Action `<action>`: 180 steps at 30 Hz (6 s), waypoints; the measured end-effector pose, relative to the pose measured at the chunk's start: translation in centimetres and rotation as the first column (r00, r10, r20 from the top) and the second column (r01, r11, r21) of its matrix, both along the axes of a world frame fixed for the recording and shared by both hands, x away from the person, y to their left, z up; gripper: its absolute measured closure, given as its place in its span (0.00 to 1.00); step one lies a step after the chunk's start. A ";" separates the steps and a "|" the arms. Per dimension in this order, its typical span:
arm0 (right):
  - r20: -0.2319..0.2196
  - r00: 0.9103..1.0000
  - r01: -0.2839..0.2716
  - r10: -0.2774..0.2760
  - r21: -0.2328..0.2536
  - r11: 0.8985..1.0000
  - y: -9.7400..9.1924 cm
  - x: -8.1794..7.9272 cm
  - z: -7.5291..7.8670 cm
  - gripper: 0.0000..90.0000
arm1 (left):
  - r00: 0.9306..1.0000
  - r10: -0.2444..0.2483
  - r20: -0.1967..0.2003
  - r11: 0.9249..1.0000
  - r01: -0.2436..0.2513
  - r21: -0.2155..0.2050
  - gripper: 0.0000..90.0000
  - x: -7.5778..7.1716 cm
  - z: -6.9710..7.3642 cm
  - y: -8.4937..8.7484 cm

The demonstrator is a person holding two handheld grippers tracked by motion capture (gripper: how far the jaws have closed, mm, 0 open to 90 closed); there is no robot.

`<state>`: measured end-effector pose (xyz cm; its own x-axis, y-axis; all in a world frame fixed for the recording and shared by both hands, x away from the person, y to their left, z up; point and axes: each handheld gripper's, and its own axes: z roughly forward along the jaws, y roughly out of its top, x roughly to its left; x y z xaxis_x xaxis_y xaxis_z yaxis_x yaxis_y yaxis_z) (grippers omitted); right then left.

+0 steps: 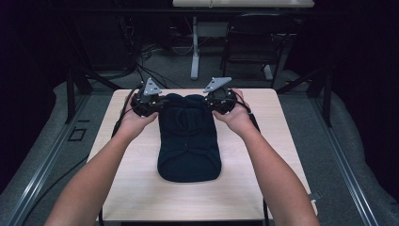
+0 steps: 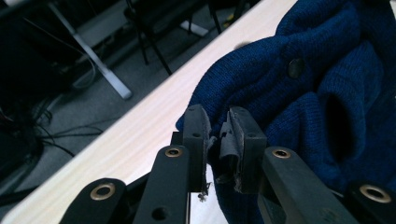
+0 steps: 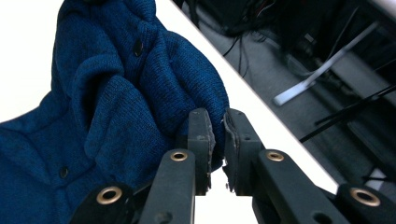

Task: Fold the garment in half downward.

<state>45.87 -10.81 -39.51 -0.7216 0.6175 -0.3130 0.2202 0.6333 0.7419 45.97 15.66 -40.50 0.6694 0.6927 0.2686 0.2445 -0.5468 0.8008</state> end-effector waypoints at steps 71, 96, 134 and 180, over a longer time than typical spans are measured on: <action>0.049 0.998 -0.038 0.044 -0.117 0.992 0.2 -3.1 -2.7 0.94 | 0.998 -0.053 0.043 0.993 0.048 0.110 0.87 -3.5 -3.4 -1.0; -0.039 0.989 -0.147 0.142 -0.149 0.978 -0.3 -10.4 -6.0 0.95 | 0.984 -0.178 -0.028 0.977 0.180 0.114 0.87 -9.3 -7.2 -0.1; -0.128 0.976 -0.188 0.177 -0.080 0.979 -0.4 -15.0 -9.7 0.95 | 0.962 -0.236 -0.137 0.967 0.246 0.061 0.85 -12.9 -10.8 1.1; -0.207 0.966 -0.153 0.156 0.029 0.988 -1.0 -18.4 -13.4 0.75 | 0.939 -0.252 -0.233 0.967 0.251 -0.036 0.63 -15.8 -13.0 3.1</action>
<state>27.46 -11.83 -52.86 -0.8570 0.4964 -0.1387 0.2707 0.6625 0.6984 30.17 18.74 -53.53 0.8655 0.4943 0.0807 0.2797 -0.6107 0.7409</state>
